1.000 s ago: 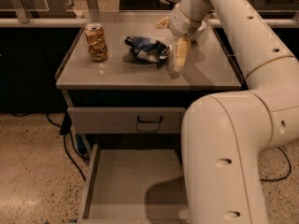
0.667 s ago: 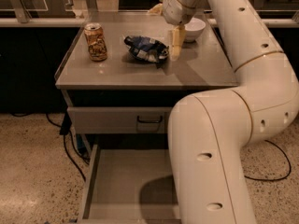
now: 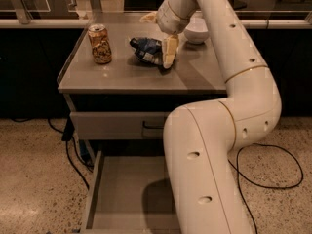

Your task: Place blue chip bag into middle drawer

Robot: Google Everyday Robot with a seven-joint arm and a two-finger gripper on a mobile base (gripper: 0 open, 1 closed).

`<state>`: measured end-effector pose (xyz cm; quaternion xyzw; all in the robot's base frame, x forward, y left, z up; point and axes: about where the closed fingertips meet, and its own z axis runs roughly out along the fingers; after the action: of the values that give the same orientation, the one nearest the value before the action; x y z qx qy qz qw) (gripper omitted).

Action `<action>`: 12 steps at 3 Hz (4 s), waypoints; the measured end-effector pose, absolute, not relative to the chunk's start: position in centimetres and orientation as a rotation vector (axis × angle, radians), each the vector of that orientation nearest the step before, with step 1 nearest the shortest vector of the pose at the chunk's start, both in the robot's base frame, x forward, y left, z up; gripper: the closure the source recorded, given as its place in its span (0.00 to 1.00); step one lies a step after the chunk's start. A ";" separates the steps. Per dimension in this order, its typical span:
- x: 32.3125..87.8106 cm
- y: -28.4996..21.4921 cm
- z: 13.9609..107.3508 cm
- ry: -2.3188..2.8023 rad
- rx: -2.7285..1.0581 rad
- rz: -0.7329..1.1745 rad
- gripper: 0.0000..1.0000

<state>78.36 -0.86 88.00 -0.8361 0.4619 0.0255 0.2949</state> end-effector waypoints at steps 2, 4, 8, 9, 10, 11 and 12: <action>78.9 -0.5 87.7 1.229 -2.215 0.062 0.19; 78.9 -0.5 87.7 1.229 -2.215 0.062 0.75; 77.2 1.2 95.0 1.119 -2.267 -0.102 1.00; 75.7 1.7 98.7 1.075 -2.276 -0.157 1.00; 73.5 1.2 103.2 1.061 -2.270 -0.226 1.00; 70.6 0.6 108.5 1.079 -2.242 -0.302 1.00; 68.3 -0.5 111.5 1.116 -2.221 -0.342 1.00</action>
Offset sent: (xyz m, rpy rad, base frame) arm 0.0045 0.0030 -0.0032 0.0062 -0.0057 -0.0041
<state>68.30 -0.53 111.52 -0.8414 0.4227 -0.1297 0.3108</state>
